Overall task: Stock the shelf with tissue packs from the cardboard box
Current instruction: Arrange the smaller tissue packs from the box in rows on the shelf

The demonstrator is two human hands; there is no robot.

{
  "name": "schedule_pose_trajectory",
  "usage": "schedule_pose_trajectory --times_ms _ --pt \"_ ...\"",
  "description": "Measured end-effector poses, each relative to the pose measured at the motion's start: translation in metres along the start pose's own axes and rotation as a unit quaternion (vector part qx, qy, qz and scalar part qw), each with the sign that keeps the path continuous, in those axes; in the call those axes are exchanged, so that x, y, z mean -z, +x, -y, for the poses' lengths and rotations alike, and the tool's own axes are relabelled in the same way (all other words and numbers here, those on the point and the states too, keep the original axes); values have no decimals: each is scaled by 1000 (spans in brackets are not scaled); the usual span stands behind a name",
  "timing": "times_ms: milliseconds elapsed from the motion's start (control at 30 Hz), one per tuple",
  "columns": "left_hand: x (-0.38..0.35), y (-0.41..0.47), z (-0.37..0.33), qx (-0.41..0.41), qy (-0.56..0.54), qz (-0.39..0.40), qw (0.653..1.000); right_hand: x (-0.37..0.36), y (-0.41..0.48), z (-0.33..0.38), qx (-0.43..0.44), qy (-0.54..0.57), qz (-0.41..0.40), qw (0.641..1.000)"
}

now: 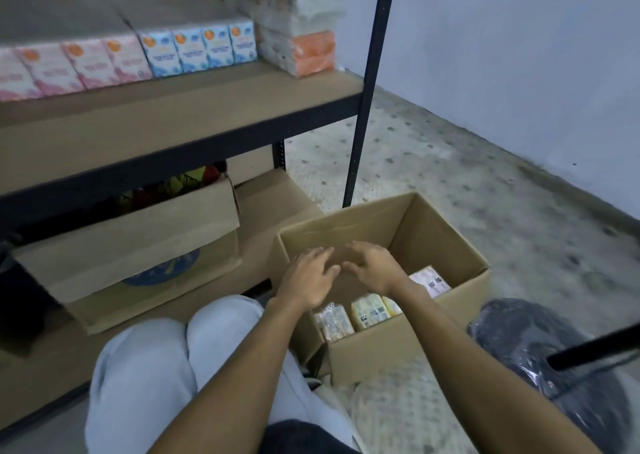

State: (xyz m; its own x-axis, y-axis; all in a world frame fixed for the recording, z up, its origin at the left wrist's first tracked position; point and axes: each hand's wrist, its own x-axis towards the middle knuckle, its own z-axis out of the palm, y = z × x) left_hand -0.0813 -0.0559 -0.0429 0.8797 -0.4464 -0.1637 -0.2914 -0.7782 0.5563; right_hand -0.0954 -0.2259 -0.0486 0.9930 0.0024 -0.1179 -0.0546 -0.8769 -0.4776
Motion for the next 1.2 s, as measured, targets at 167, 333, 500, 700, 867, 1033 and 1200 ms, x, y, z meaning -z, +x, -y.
schedule_pose_trajectory --times_ms 167,333,500,700,867,1033,1200 --pt "-28 19 7 55 24 75 995 -34 9 -30 -50 -3 93 994" --pt "-46 44 6 80 151 150 974 -61 21 -53 -98 -6 183 978" --pt "-62 60 7 121 181 242 946 -78 31 -71 -109 -32 261 959" --pt "-87 60 6 167 156 312 922 -98 40 -90 -97 -124 314 936" --pt "-98 55 2 208 24 291 934 -104 47 -100 -67 -160 307 936" --pt "-116 63 15 240 1 248 938 -104 54 -102 -56 -163 293 940" --pt "-120 68 18 222 32 257 940 -102 55 -103 -64 -159 304 937"
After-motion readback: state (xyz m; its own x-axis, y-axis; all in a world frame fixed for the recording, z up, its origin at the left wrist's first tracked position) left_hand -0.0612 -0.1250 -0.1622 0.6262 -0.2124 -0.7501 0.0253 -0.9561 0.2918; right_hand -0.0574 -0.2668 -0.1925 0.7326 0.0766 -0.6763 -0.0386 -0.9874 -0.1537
